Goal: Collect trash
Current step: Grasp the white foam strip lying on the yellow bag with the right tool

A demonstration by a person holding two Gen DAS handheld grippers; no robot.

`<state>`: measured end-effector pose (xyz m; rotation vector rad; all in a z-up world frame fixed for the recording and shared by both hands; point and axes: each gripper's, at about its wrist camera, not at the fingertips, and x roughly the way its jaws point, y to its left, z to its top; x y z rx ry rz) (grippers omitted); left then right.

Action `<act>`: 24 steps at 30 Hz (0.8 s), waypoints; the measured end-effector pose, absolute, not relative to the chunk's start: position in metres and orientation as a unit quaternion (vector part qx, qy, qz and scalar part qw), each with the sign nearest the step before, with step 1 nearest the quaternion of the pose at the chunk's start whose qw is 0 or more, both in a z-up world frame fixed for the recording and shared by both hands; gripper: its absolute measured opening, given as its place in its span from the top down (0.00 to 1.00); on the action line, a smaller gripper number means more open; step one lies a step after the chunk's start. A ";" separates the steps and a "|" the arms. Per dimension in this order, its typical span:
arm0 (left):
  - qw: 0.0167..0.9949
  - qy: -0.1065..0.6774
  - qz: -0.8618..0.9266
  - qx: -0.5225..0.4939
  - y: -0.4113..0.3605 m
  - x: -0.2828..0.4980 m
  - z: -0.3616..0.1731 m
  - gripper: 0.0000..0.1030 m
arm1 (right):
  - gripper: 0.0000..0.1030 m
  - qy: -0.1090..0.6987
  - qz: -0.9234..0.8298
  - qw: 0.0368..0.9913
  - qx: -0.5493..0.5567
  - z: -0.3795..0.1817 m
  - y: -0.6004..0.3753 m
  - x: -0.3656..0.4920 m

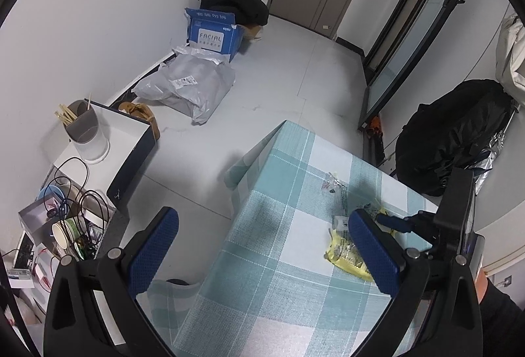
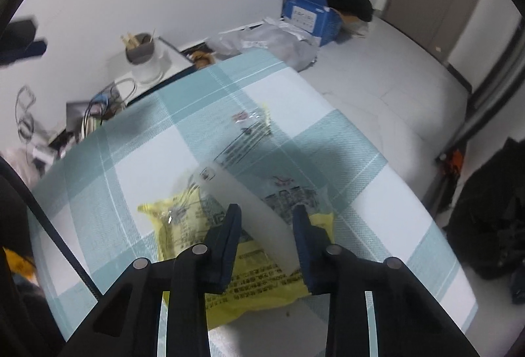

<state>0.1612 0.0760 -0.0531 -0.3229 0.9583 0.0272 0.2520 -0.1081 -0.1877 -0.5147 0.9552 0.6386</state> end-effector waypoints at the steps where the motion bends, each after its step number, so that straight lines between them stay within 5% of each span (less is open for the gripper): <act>1: 0.874 0.460 0.013 -0.155 0.075 0.161 -0.053 0.01 | 0.72 0.444 0.303 0.805 -0.250 -0.189 -0.107 0.248; 10: 0.869 0.464 -0.013 -0.172 0.073 0.161 -0.050 0.01 | 0.73 0.482 0.334 0.769 -0.255 -0.197 -0.105 0.241; 17: 0.868 0.468 -0.008 -0.166 0.076 0.165 -0.052 0.01 | 0.87 0.508 0.325 0.766 -0.223 -0.193 -0.103 0.245; 24: 0.846 0.501 -0.026 -0.180 0.072 0.169 -0.069 0.01 | 0.90 0.509 0.310 0.784 -0.172 -0.174 -0.122 0.233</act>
